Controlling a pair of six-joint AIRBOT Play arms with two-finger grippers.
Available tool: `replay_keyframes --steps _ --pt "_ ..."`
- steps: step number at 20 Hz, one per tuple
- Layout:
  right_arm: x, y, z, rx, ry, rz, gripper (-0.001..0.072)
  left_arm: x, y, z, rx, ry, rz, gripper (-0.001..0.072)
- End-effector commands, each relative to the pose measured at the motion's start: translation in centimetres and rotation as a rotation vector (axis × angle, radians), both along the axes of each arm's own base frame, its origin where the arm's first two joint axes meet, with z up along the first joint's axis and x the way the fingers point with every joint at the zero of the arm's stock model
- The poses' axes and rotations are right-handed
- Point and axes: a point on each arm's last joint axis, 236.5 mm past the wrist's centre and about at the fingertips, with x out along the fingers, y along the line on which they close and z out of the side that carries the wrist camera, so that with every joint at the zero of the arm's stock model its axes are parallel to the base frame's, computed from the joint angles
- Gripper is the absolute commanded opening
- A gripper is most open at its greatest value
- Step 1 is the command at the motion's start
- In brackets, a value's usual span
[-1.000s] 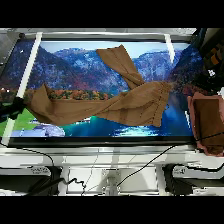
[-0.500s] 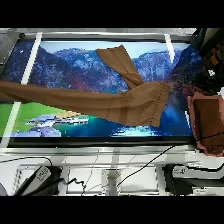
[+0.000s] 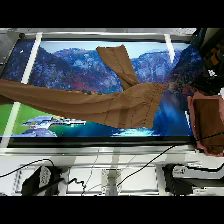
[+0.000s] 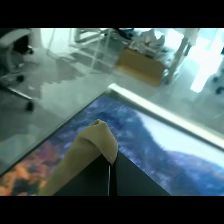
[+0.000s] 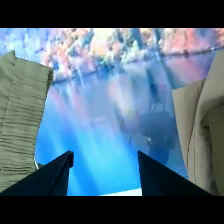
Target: Fold the clothes and pants, and hang the long-sleeved shirts on hangers.
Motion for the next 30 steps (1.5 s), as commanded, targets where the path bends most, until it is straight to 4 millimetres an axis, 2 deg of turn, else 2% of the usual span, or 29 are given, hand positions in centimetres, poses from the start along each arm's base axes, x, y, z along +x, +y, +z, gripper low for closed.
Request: replay_keyframes --steps 1,2,3,4,5,7,8,9,12,14,15,17,20,21,24,27,30 --pt "-1.7 1.0 -0.7 0.035 0.075 0.025 0.0446 -3.9 1.6 -3.9 0.028 0.249 0.12 0.0016" --pt "-3.1 1.7 -1.2 0.054 0.136 0.059 0.0368 -4.8 2.0 -5.6 0.024 0.335 0.141 0.0016" --pt "-4.9 2.7 -1.8 0.079 0.208 0.122 0.0224 -5.1 2.4 -6.4 0.033 0.373 0.15 0.0016" --pt "-6.4 3.6 -2.4 0.111 0.264 0.153 0.0155 -4.9 2.5 -7.0 0.023 0.378 0.148 0.0016" --pt "-7.6 4.7 -2.9 0.152 0.304 0.167 0.0136 -4.7 2.7 -7.5 0.014 0.387 0.146 0.0017" --pt "-8.9 7.7 -3.0 0.241 0.272 0.197 0.0121 -4.3 3.2 -8.7 -0.002 0.413 0.143 0.0018" --pt "-9.8 9.7 -2.8 0.288 0.239 0.225 0.0032 -4.1 3.4 -9.1 -0.011 0.422 0.142 0.0017" --pt "-11.0 11.6 -2.6 0.333 0.212 0.242 0.003 -3.9 3.6 -9.6 -0.018 0.431 0.14 0.0017" --pt "-16.7 17.1 -3.2 0.455 0.184 0.274 0.0029 -3.5 4.0 -10.7 -0.038 0.453 0.135 0.0017" --pt "-19.8 19.0 -4.5 0.478 0.186 0.261 0.0031 -3.2 4.2 -11.5 -0.052 0.466 0.132 0.0017" --pt "-20.3 19.2 -5.4 0.473 0.178 0.238 0.0061 -3.1 4.4 -11.9 -0.058 0.473 0.131 0.0017" --pt "-20.4 19.4 -7.4 0.508 0.19 0.133 0.0485 -2.8 4.6 -12.7 -0.074 0.487 0.126 0.0017" --pt "-21.8 20.5 -10.8 0.61 0.306 0.032 0.0491 -2.1 4.4 -13.5 -0.085 0.499 0.109 0.0018" --pt "-21.6 20.9 -11.4 0.65 0.326 0.01 0.0491 -1.9 4.4 -13.6 -0.084 0.499 0.104 0.0018" --pt "-18.5 21.3 -12.5 0.765 0.288 -0.104 0.0491 -1.1 3.7 -13.9 -0.082 0.506 0.079 0.0018" --pt "-17.9 22.4 -13.8 0.868 0.32 -0.118 0.0492 -0.8 3.4 -14.1 -0.082 0.509 0.068 0.0018" --pt "-16.6 22.7 -14.9 0.941 0.323 -0.192 0.0491 -0.8 3.4 -14.1 -0.083 0.51 0.068 0.0018"
